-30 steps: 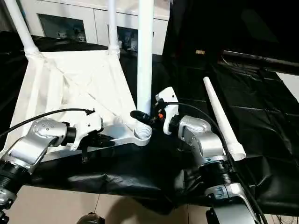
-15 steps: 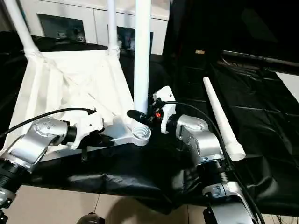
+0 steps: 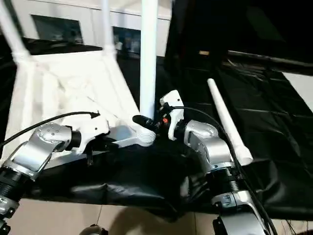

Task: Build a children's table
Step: Insert table leg to table base

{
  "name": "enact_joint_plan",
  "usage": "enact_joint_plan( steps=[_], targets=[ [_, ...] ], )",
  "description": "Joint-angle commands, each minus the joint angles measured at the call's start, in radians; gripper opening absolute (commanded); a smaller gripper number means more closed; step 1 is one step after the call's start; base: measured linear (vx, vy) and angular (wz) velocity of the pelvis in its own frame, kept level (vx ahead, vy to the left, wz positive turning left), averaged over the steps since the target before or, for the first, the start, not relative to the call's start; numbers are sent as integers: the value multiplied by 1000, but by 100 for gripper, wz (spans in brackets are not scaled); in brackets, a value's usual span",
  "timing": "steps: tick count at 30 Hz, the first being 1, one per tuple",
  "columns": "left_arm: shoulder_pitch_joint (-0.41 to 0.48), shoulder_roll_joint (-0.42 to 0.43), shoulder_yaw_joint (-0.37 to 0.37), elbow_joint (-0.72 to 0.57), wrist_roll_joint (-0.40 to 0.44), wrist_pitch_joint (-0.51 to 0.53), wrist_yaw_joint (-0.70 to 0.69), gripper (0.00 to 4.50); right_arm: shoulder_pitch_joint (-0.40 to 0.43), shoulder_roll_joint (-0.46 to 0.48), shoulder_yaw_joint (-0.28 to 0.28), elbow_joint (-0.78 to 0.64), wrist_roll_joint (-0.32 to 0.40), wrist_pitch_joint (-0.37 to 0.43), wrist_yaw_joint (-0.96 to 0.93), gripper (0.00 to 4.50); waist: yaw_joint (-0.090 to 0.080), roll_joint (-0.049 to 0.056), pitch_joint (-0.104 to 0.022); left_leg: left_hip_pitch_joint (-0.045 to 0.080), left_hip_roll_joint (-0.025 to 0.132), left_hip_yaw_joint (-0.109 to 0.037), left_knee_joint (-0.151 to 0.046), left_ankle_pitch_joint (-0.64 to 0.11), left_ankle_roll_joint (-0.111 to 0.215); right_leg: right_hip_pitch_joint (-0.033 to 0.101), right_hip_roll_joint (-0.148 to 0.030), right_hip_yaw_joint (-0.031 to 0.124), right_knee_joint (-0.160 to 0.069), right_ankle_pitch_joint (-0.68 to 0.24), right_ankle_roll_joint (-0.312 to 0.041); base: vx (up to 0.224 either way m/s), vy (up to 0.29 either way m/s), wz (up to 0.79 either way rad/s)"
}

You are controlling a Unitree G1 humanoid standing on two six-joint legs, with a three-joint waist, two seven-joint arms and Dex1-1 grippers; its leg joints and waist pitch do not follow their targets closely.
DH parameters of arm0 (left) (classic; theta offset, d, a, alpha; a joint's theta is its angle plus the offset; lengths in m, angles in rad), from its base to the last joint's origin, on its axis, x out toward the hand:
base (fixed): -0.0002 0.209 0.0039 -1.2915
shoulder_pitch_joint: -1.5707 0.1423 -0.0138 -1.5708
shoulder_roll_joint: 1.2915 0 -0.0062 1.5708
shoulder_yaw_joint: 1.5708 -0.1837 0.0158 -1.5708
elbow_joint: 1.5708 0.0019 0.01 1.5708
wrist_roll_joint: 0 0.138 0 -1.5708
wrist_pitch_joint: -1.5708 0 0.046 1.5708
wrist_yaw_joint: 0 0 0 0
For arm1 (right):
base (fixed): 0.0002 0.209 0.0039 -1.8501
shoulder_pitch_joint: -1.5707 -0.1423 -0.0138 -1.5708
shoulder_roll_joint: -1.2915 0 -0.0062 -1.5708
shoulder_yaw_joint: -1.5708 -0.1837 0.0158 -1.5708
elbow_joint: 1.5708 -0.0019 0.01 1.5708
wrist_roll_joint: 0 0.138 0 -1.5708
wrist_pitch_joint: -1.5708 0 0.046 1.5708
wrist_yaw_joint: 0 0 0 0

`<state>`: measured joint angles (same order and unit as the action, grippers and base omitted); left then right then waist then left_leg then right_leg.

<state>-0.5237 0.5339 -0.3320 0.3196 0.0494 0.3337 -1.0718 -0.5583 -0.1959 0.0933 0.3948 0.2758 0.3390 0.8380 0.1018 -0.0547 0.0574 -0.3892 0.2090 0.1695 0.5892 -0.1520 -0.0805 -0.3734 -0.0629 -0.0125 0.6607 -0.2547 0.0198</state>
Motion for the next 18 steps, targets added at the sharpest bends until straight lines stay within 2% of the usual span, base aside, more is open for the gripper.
enact_joint_plan(
  steps=[1,6,9,14,18],
  targets=[
    [26,22,-31,-9,5,9,-49,2,-31,-7,-5,16,-10,-26,-3,184,2,8,-66,24,15,1,-72,-179,-34,25,-59,24,-83,-1,-207,0,0,0],
    [48,47,-56,-46,-19,-58,-138,0,-43,-4,3,35,-19,-33,1,184,2,11,-70,28,16,5,-68,-128,-11,26,-54,23,-76,96,-223,0,0,0],
    [50,41,-48,-49,-31,-77,-139,0,-39,-8,12,36,-25,-29,8,184,15,12,-73,31,17,6,-66,-97,0,27,-52,20,-70,162,-228,0,0,0],
    [44,32,-39,-37,-20,-85,-110,0,-35,-9,18,44,-27,-26,19,184,17,10,-72,30,16,6,-68,-111,-6,30,-55,20,-71,145,-222,0,0,0],
    [39,18,-18,-3,-13,-124,-79,0,-27,-6,21,34,-13,-4,33,184,18,12,-70,31,18,5,-71,-142,-19,29,-58,21,-77,89,-213,0,0,0]
  ],
)
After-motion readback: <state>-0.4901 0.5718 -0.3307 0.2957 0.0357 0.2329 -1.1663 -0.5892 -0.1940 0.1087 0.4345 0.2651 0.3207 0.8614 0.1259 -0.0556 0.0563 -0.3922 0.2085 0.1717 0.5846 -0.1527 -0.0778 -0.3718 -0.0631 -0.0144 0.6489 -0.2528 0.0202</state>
